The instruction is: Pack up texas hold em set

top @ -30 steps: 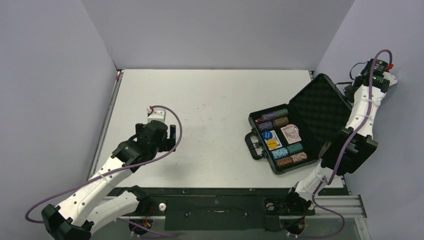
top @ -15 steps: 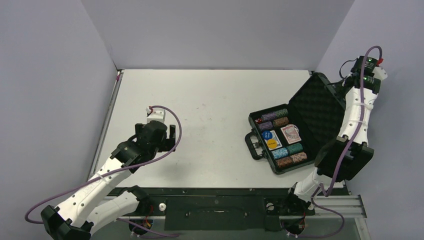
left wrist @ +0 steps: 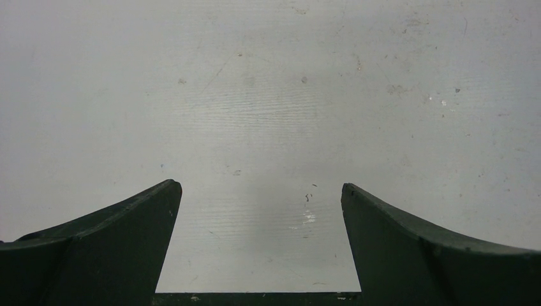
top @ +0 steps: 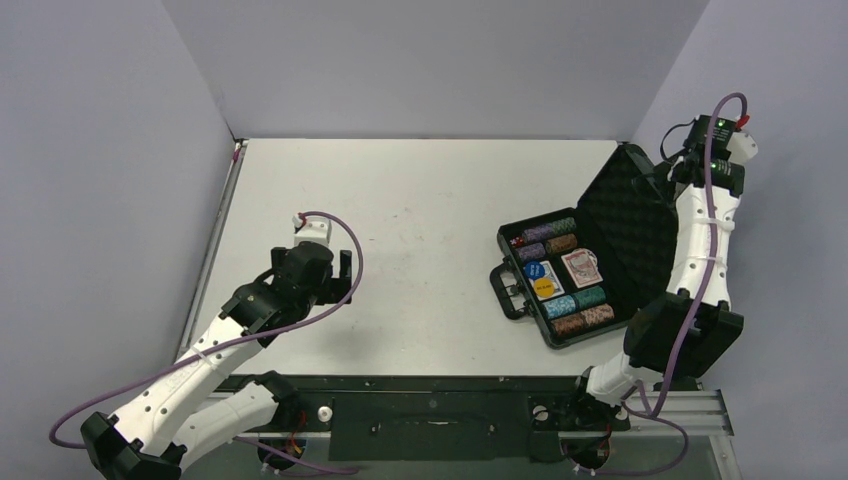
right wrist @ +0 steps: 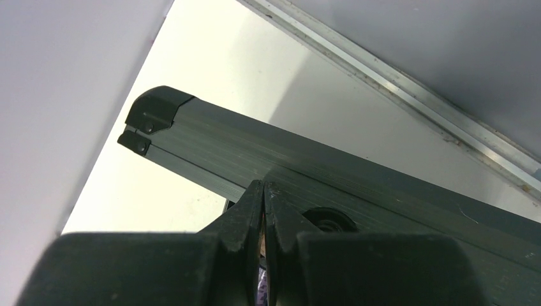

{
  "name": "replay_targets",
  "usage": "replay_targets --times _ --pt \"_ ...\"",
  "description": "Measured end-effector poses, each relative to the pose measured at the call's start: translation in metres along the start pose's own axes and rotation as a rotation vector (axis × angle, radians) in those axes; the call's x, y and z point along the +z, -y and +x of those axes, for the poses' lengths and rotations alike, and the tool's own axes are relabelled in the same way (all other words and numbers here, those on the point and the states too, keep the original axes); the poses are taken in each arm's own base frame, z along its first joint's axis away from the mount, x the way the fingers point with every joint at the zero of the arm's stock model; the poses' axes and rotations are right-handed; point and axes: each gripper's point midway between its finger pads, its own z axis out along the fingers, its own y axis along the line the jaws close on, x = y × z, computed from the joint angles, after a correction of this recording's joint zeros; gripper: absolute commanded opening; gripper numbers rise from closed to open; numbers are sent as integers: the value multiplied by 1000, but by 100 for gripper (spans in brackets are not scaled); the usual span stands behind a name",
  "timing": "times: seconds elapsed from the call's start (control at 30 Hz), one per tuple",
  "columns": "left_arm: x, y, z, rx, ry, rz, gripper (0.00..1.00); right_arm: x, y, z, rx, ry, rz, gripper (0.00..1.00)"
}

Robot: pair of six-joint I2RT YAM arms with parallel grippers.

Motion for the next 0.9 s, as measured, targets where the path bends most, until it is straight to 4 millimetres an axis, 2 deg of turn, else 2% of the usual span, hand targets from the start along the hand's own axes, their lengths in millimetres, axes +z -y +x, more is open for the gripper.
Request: replay_targets --times 0.33,0.67,0.9 --pt "0 3 2 11 -10 15 96 -18 -12 19 -3 4 -61 0" --pt "1 3 2 17 -14 19 96 -34 -36 47 -22 -33 -146 0" --pt "1 3 2 17 -14 19 96 -41 -40 59 -27 -60 -175 0"
